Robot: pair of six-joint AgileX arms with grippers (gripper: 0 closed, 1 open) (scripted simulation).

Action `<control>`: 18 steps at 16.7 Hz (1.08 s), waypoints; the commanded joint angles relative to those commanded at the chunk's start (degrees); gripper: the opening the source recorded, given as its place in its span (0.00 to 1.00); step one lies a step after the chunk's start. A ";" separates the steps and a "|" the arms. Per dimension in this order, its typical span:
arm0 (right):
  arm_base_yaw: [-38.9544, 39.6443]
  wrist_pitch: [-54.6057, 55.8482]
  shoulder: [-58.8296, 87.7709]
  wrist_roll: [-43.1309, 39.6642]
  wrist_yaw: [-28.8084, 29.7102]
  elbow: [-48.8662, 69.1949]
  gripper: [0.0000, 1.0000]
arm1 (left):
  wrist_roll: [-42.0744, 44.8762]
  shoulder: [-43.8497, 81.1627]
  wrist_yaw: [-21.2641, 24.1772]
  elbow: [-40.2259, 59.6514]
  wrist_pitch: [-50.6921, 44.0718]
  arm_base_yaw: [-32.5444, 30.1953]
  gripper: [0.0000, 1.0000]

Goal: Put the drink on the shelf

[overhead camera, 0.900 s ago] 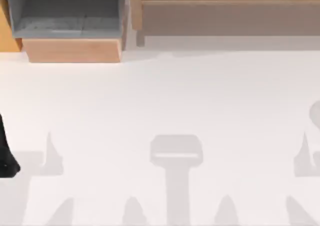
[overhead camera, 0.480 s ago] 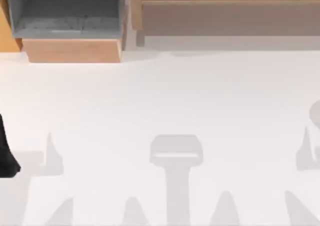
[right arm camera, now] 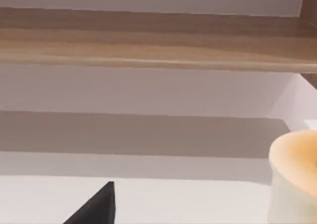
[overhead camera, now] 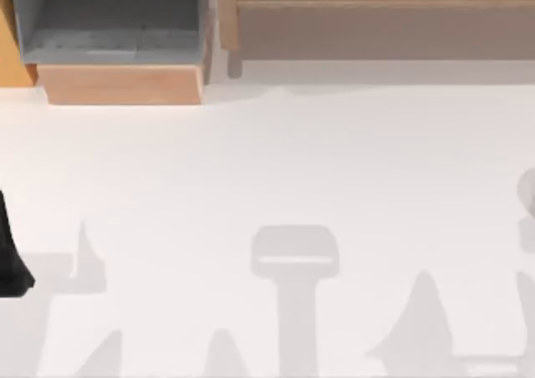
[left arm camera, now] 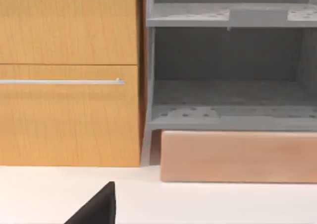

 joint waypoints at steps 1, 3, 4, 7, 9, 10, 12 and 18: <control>-2.10 4.89 6.02 -0.21 -1.97 0.44 1.00 | 0.00 0.00 0.00 0.00 0.00 0.00 1.00; -6.18 14.43 17.77 -0.61 -5.82 1.28 1.00 | 0.00 0.00 0.00 0.00 0.00 0.00 1.00; -8.12 18.97 23.32 -0.80 -7.64 1.67 1.00 | 0.00 0.00 0.00 0.00 0.00 0.00 1.00; -13.26 30.88 37.61 -1.30 -12.46 2.69 1.00 | 0.00 0.00 0.00 0.00 0.00 0.00 1.00; -15.93 36.95 44.60 -1.57 -14.98 3.22 1.00 | 0.00 0.00 0.00 0.00 0.00 0.00 1.00; -16.97 39.30 47.26 -1.67 -15.96 3.42 1.00 | 0.00 0.00 0.00 0.00 0.00 0.00 1.00; -18.42 42.40 50.85 -1.82 -17.32 3.70 1.00 | 0.00 0.00 0.00 0.00 0.00 0.00 1.00; -18.67 43.22 51.90 -1.84 -17.68 3.57 1.00 | 0.00 0.00 0.00 0.00 0.00 0.00 1.00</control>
